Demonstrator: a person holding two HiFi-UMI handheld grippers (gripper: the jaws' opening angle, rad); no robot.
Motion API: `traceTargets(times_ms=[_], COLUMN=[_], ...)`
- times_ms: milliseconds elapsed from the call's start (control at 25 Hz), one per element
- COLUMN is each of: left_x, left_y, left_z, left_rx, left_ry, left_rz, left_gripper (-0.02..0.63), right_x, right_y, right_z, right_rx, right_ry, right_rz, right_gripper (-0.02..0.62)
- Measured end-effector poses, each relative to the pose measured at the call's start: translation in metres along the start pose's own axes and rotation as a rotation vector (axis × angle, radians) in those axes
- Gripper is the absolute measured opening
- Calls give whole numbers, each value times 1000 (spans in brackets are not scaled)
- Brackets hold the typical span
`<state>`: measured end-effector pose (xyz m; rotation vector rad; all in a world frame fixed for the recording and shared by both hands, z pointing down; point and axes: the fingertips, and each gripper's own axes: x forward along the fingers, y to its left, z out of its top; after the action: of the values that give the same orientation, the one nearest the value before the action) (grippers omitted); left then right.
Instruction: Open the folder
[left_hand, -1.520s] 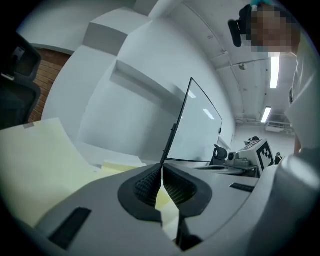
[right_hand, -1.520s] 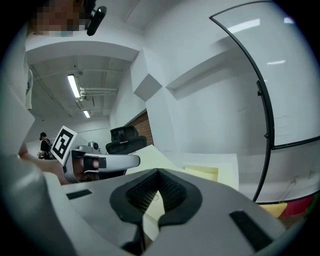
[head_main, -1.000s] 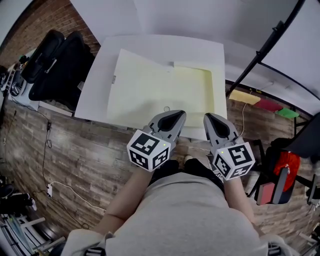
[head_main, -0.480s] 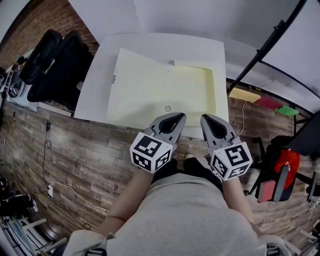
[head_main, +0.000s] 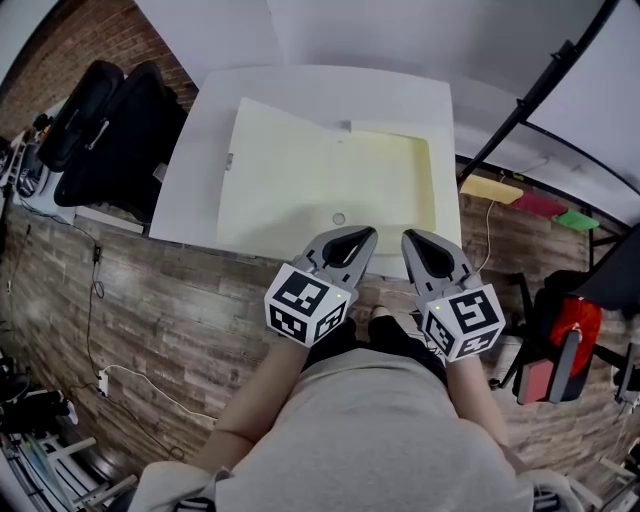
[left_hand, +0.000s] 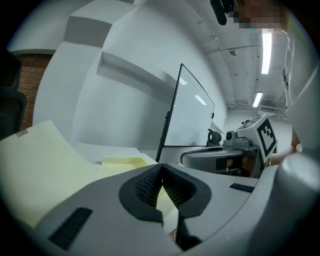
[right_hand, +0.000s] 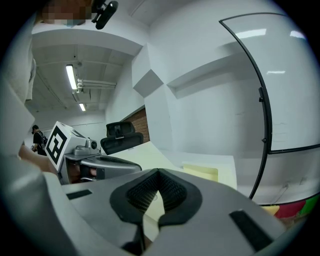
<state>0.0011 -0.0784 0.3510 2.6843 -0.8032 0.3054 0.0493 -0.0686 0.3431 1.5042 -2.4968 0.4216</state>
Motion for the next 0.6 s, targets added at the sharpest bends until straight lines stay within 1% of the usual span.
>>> traceTargets(times_ms=[80,240,600], left_x=[1,2,-2], left_y=[1,4,5], left_z=[3,6,2], left_rx=[8,-6,-27], left_ry=[-6,-16,-5], left_rz=[-5,-10,-17], left_gripper=[18,18,18], right_x=[1,4,5], right_y=[-1,-1,4], right_z=[0,-3,-7], right_rx=[4,21,31], right_ry=[1,10,22], right_rz=[-3,5,8], right_gripper=[21,21,21])
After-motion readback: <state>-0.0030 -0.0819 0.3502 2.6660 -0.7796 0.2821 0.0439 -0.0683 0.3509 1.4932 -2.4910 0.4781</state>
